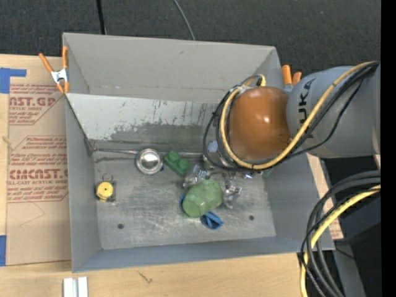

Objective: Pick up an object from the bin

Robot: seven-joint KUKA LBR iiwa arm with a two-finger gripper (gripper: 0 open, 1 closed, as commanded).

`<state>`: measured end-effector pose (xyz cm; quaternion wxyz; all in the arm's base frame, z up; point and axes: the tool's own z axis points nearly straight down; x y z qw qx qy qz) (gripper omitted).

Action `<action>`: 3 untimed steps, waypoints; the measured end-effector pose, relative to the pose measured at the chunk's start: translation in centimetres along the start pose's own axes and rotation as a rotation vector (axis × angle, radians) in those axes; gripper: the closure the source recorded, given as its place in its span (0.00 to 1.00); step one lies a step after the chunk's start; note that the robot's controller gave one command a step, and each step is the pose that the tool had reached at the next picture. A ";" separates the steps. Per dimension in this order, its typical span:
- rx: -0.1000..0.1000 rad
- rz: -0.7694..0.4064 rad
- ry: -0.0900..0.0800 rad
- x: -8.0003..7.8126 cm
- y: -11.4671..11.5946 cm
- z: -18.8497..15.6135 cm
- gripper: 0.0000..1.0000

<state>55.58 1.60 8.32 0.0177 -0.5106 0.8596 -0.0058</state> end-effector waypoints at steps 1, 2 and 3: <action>0.000 0.000 0.000 0.0 0.0 0.0 1.00; -0.022 -0.074 0.018 0.9 -0.2 -10.9 1.00; -0.027 -0.280 0.012 -7.8 3.8 -19.8 1.00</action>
Offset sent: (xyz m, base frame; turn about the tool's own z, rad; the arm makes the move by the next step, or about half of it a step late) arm 0.0000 0.0000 0.0000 0.0000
